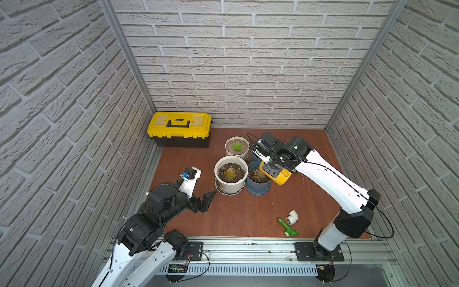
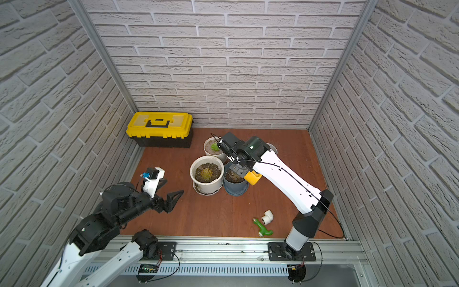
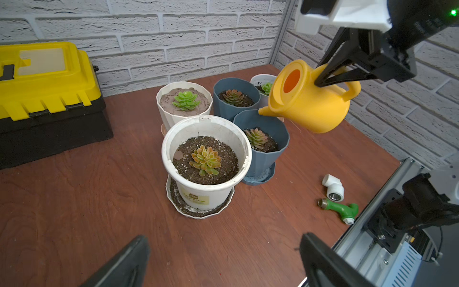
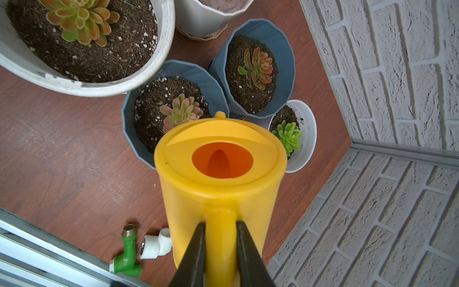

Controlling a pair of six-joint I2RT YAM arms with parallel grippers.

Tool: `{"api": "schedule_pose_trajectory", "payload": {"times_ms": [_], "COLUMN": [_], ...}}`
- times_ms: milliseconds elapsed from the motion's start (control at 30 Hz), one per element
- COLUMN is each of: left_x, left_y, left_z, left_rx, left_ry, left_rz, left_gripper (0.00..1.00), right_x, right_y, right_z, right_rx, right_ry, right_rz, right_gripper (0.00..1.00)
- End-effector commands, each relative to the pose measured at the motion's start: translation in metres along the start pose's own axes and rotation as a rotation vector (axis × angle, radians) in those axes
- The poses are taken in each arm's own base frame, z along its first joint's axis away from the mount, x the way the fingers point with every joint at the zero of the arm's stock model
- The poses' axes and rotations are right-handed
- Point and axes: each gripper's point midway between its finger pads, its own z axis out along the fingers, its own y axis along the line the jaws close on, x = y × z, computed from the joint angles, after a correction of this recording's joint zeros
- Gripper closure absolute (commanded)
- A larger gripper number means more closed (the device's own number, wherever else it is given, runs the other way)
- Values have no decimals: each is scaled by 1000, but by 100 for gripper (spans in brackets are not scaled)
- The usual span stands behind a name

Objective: Water the succulent around the soil edge
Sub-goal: Water the soil of the potted plant with water.

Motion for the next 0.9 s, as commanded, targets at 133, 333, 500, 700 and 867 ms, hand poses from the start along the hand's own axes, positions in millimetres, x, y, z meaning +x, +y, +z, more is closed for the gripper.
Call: {"api": "schedule_pose_trajectory", "payload": {"times_ms": [133,333,500,700,867], "left_x": [-8,-8,-8,-8,-7], "left_y": [0,3,5,6,7], "left_z": [3,4,5,6,7], "left_rx": [4,-11,-17,-22,-25], "left_ry": [-35,-33,-29,-25,-21], "left_rz": [13,9,3,1,-3], "left_gripper": [2,2,1,2,2], "right_x": [12,20,28,37,44], "right_y": [-6,-5,-6,-1,7], "right_z": [-9,-10,-13,-16,-19], "right_rx": [10,6,4,-26,-73], "right_ry": [-20,-15,-12,-4,7], "right_rz": [35,42,47,51,43], "right_gripper": [97,97,97,97,97]}}
